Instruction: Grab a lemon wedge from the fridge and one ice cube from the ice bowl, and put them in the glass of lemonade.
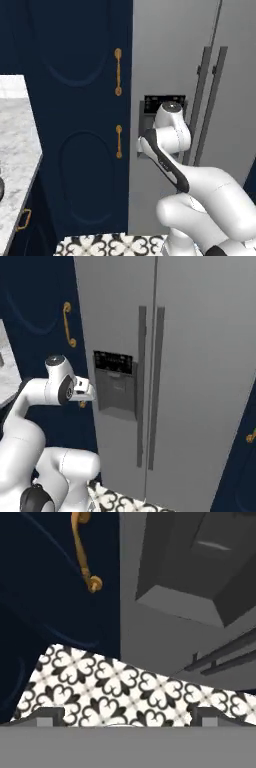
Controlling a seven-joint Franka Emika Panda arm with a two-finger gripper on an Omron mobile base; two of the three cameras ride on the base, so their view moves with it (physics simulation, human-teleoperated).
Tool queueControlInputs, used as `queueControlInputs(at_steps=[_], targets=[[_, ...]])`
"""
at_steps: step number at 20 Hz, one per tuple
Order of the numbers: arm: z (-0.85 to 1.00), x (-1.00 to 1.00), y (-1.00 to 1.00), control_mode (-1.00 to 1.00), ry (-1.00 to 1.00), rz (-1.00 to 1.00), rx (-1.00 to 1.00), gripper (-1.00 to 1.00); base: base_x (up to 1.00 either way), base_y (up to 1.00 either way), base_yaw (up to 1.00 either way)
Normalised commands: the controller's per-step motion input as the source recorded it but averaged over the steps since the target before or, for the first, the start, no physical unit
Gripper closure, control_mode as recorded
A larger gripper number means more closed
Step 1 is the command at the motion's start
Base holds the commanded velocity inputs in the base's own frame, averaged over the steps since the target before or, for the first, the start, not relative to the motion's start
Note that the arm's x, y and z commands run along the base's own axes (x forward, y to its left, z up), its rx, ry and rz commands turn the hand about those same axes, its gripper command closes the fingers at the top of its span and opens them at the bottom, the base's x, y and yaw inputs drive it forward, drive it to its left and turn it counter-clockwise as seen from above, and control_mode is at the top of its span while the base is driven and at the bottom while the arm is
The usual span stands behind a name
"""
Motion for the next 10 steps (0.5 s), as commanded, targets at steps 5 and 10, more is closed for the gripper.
queueControlInputs(at_steps=[5,10], targets=[[0.00,0.00,0.00,1.00,0.00,0.00,0.00,-1.00,-0.36,-0.03,-0.77],[0.00,0.00,0.00,1.00,0.00,0.00,0.00,-1.00,-0.07,-0.26,-0.13]])
